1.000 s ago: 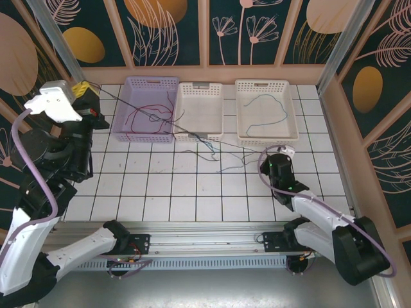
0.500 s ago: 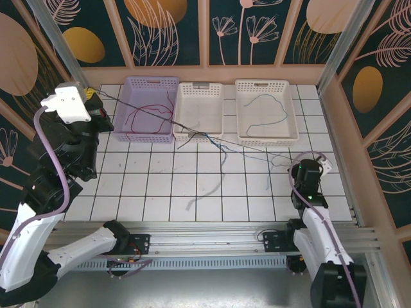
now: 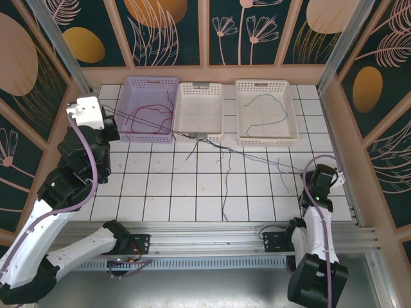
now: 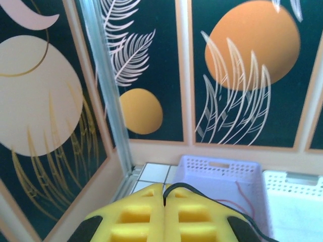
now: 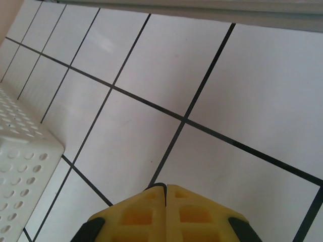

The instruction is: Untangle the cables

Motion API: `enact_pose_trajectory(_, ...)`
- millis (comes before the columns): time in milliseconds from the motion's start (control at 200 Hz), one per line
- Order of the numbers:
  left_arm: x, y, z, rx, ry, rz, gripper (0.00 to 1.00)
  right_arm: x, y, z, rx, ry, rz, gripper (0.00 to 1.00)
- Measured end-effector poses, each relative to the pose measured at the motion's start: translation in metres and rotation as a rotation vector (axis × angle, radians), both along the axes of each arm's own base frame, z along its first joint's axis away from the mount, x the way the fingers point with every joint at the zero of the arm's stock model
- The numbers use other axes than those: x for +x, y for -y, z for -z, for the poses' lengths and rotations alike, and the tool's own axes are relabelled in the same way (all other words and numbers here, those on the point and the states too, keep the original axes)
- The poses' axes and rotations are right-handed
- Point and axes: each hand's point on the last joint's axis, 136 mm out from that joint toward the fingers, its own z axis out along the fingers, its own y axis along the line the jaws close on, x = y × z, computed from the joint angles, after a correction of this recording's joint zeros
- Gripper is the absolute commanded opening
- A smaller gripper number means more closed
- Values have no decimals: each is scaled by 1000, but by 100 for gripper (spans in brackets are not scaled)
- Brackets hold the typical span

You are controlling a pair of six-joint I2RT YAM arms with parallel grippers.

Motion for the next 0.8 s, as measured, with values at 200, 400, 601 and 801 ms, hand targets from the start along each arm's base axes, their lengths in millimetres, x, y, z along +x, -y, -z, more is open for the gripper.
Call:
enact_pose_trajectory(200,-3,-11,23,75,-21,-65,0,-3,0,3,5,-17,7,0)
enact_pose_trajectory(400,4,3,29,52,-36,0,0,2,-12,5,-1,-31,-61,0)
enact_pose_trajectory(601,25,58,56,-43,-80,245,0,35,-83,-15,-92,-19,-401,38)
enact_pose_trajectory(801,38,114,117,-84,-182,479,0,62,-143,-58,-176,35,-657,47)
